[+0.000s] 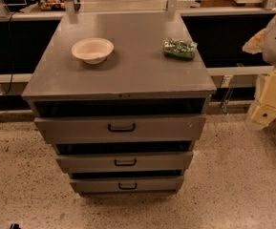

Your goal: Open top drawer

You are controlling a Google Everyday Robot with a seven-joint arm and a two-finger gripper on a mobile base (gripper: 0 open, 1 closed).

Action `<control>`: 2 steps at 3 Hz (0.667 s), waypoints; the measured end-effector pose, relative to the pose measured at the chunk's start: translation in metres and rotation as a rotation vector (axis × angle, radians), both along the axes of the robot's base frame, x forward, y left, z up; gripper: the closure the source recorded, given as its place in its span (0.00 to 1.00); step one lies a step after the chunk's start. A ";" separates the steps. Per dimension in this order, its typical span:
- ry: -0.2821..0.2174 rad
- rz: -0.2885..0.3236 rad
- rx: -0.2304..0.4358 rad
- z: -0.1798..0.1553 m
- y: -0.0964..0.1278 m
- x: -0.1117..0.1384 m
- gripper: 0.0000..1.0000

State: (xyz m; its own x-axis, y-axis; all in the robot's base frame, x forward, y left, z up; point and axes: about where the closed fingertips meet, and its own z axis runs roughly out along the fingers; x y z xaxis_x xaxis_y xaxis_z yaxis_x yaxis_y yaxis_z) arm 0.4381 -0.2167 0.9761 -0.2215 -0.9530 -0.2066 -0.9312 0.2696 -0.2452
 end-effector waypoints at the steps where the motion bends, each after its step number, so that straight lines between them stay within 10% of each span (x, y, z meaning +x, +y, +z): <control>1: 0.011 0.007 0.006 -0.007 0.002 0.002 0.00; 2: 0.084 0.053 0.039 -0.049 0.017 0.012 0.00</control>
Offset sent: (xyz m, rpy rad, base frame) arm 0.0206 0.0316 -0.0978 0.0768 0.1828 0.1036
